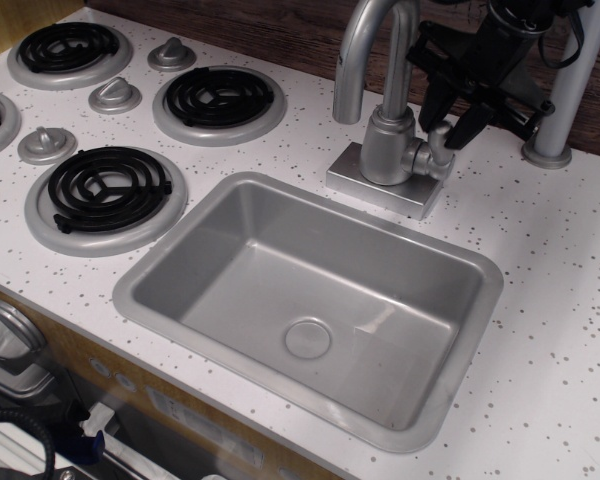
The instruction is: Lever vertical to front
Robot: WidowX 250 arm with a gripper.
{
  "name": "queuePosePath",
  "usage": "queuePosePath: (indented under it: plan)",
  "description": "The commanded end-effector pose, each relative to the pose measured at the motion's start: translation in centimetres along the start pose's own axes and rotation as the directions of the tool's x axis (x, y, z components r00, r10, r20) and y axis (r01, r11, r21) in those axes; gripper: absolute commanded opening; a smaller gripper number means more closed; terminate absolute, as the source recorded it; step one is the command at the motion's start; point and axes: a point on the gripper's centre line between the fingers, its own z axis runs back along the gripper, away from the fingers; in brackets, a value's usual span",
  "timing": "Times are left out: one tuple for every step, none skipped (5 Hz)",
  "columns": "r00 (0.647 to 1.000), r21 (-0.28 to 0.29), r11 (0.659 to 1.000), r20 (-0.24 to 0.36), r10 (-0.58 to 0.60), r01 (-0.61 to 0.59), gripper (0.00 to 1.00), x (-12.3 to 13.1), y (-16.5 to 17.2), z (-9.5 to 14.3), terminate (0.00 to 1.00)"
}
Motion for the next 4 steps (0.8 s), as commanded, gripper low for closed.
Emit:
queuePosePath:
  plan:
    - [0.997,-0.094,0.994,0.044,0.057,-0.053,0.0,-0.7,0.3,-0.4,0.0]
    - [0.996,-0.155,0.985,0.035,0.079,-0.072,0.0,-1.1,0.3,-2.0,0.0]
    - [0.995,-0.17,0.982,0.042,0.087,-0.079,0.0,-1.3,0.2,-2.6,0.0]
    - [0.996,-0.127,0.989,0.045,0.079,-0.073,1.0,-1.3,0.2,-1.2,0.0]
